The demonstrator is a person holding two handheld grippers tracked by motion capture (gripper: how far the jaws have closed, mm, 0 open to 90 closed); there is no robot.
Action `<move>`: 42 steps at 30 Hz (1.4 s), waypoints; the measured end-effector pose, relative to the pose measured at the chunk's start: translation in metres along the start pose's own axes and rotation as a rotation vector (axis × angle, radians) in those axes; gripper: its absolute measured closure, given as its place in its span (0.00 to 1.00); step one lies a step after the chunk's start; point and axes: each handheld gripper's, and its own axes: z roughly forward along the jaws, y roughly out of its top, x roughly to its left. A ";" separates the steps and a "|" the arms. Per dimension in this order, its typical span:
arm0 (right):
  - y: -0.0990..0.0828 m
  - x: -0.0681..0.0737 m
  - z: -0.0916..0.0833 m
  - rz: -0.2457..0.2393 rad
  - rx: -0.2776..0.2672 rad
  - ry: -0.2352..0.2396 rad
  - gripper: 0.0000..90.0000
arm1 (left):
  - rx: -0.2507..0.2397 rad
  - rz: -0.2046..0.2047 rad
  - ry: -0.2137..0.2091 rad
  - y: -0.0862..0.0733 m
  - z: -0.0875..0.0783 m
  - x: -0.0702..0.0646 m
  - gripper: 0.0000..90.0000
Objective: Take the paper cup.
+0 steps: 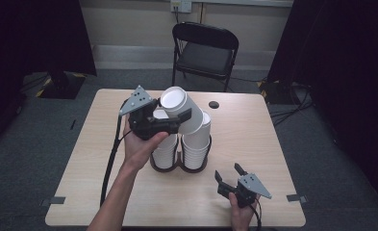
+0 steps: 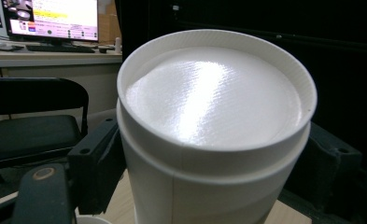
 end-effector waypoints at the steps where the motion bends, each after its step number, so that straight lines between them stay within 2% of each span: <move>1: 0.000 0.000 0.000 0.000 0.000 0.000 0.23 | 0.001 0.009 -0.001 -0.001 -0.001 -0.001 0.22; 2: 0.000 0.000 0.000 0.000 0.000 -0.001 0.23 | -0.002 0.017 -0.004 -0.003 -0.002 -0.002 0.22; 9: 0.000 0.000 0.000 -0.001 -0.001 -0.001 0.23 | 0.001 0.004 -0.020 -0.010 -0.012 -0.006 0.22; 10: 0.000 0.000 0.000 0.000 -0.002 -0.001 0.23 | -0.002 -0.011 -0.020 -0.012 -0.015 -0.006 0.22; 16: 0.000 0.000 0.000 0.001 -0.002 -0.002 0.23 | 0.009 -0.030 -0.031 -0.022 -0.025 -0.008 0.22; 19: 0.000 0.000 0.000 0.000 -0.001 -0.002 0.23 | 0.011 -0.053 -0.036 -0.028 -0.028 -0.008 0.22; 22: 0.000 0.000 0.000 -0.003 0.001 0.003 0.23 | 0.002 -0.087 -0.049 -0.041 -0.032 -0.008 0.22; 27: 0.001 0.001 0.001 -0.012 0.015 0.011 0.22 | 0.021 -0.122 -0.062 -0.058 -0.035 -0.008 0.22; 38: 0.001 0.001 0.002 -0.013 0.017 0.025 0.23 | 0.083 -0.149 -0.037 -0.091 -0.039 -0.003 0.22; 41: 0.001 0.003 0.003 -0.015 0.030 -0.012 0.28 | 0.092 -0.171 -0.030 -0.098 -0.040 0.000 0.22; 42: 0.001 0.004 0.004 -0.018 0.036 -0.007 0.27 | 0.093 -0.178 -0.029 -0.101 -0.041 0.000 0.22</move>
